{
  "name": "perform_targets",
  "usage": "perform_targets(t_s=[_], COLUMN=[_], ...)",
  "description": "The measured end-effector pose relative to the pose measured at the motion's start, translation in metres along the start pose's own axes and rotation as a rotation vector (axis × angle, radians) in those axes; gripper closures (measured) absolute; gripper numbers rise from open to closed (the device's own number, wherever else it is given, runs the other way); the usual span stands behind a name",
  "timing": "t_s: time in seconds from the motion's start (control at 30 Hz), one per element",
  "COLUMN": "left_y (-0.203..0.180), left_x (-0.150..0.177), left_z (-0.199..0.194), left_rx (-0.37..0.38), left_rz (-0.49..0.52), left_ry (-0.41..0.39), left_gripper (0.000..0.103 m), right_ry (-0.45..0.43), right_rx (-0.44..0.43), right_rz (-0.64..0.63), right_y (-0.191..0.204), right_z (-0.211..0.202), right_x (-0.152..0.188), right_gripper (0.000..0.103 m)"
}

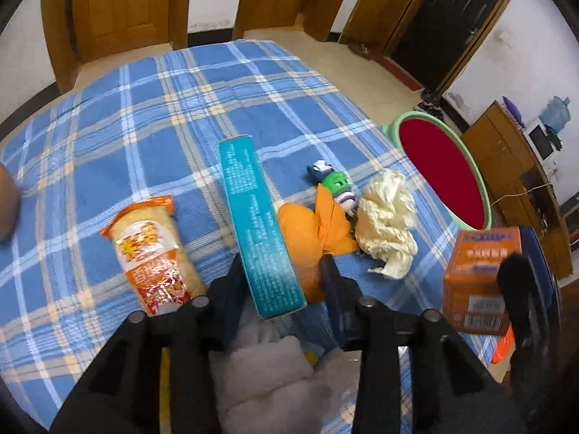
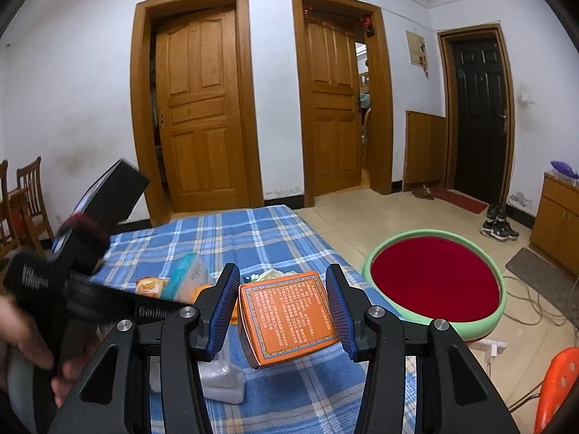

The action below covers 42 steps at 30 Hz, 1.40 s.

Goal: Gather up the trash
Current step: 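Lift the orange box with the right gripper while the left gripper grasps the teal box, then carry the orange box and teal box over the red bucket with both grippers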

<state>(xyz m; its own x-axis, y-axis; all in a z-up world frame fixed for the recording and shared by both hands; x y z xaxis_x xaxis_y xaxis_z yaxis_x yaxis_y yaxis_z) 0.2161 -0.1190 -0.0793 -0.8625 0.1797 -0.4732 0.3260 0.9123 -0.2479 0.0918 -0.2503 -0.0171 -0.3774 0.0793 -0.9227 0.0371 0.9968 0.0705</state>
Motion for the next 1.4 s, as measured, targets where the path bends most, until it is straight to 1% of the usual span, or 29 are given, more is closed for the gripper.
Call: perform_targets(t_s=[0.1, 0.17, 0.27, 0.33, 0.4, 0.47, 0.57, 0.6, 0.7, 0.73, 0.77, 0.8, 0.87, 0.93, 1.03, 1.07, 1.1, 1.13, 1.17, 1.2, 1.3, 1.33, 1.4], left_y=[0.003, 0.004, 0.001, -0.002, -0.004, -0.006, -0.007, -0.008, -0.008, -0.007, -0.006, -0.003, 0.001, 0.005, 0.006, 0.007, 0.006, 0.004, 0.001, -0.002, -0.011, -0.014, -0.019], left_x=[0.003, 0.003, 0.001, -0.001, -0.004, -0.007, -0.009, -0.006, 0.005, 0.011, 0.016, 0.023, 0.032, 0.038, 0.036, 0.034, 0.029, 0.027, 0.021, 0.015, -0.004, -0.009, -0.019], left_z=[-0.008, -0.018, -0.032, -0.047, -0.062, -0.072, -0.081, -0.083, -0.085, -0.087, -0.090, -0.091, -0.095, -0.095, -0.092, -0.090, -0.087, -0.085, -0.082, -0.077, -0.052, -0.045, -0.027], left_rx=[0.012, 0.014, 0.028, 0.027, 0.016, 0.001, -0.064, -0.075, -0.066, -0.065, -0.057, -0.031, -0.004, -0.019, -0.028, -0.036, -0.037, -0.030, -0.010, 0.002, -0.008, -0.026, -0.088], left_rz=[-0.024, -0.027, -0.006, 0.010, 0.029, 0.041, 0.067, 0.072, 0.079, 0.071, 0.057, 0.033, -0.006, -0.020, -0.027, -0.040, -0.045, -0.047, -0.054, -0.068, -0.094, -0.087, -0.070], left_ry=[-0.038, -0.079, -0.104, -0.127, -0.150, -0.154, -0.163, -0.167, -0.170, -0.187, -0.205, -0.214, -0.238, -0.256, -0.248, -0.240, -0.220, -0.210, -0.207, -0.208, -0.144, -0.134, -0.099], left_gripper=[0.071, 0.071, 0.071, 0.071, 0.070, 0.069, 0.068, 0.063, 0.062, 0.065, 0.088, 0.103, 0.103, 0.103, 0.103, 0.090, 0.061, 0.044, 0.023, 0.022, 0.022, 0.022, 0.022], right_ry=[-0.010, -0.015, -0.010, 0.009, 0.023, 0.033, 0.003, -0.004, -0.016, -0.015, -0.012, -0.010, -0.002, 0.010, 0.014, 0.014, 0.013, 0.014, 0.016, 0.018, 0.027, 0.033, 0.042], right_rx=[-0.005, -0.012, -0.028, -0.011, -0.021, -0.043, -0.038, -0.039, -0.034, -0.033, -0.031, -0.030, -0.024, -0.025, -0.029, -0.029, -0.029, -0.029, -0.029, -0.028, -0.023, -0.022, -0.025], right_rz=[0.013, 0.018, 0.032, 0.031, 0.046, 0.060, 0.048, 0.043, 0.029, 0.028, 0.027, 0.025, 0.016, 0.017, 0.025, 0.027, 0.029, 0.031, 0.032, 0.034, 0.038, 0.041, 0.045], right_y=[-0.004, -0.004, -0.007, -0.009, -0.012, -0.015, -0.016, -0.016, -0.015, -0.015, -0.014, -0.014, -0.013, -0.011, -0.013, -0.014, -0.015, -0.016, -0.018, -0.019, -0.024, -0.027, -0.032], right_z=[-0.005, -0.006, -0.005, -0.002, -0.002, -0.005, -0.015, -0.017, -0.025, -0.025, -0.026, -0.026, -0.025, -0.022, -0.021, -0.020, -0.020, -0.019, -0.018, -0.017, -0.013, -0.011, -0.008], right_x=[0.000, 0.000, 0.000, 0.000, -0.002, -0.008, -0.018, -0.020, -0.022, -0.021, -0.020, -0.019, -0.017, -0.014, -0.014, -0.014, -0.014, -0.014, -0.014, -0.013, -0.013, -0.013, -0.013], right_gripper=[0.052, 0.052, 0.052, 0.052, 0.052, 0.052, 0.052, 0.052, 0.052, 0.052, 0.052, 0.052, 0.052, 0.052, 0.052, 0.052, 0.052, 0.052, 0.052, 0.052, 0.052, 0.052, 0.052])
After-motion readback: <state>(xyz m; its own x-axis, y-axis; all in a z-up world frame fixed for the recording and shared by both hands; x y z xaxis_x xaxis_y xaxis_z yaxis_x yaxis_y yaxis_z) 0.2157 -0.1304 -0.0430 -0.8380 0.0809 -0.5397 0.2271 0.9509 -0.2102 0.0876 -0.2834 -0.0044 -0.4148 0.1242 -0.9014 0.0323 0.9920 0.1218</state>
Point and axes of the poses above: each gripper's, at about its wrist camera, not at the fingertips, and z roughly the way its jaws point, y to its left, x to its underside, the point moved 3 cm from there along z, roughly the way its jaws point, and after that the axes turned 1 degree about z, right-handed, at the moved point
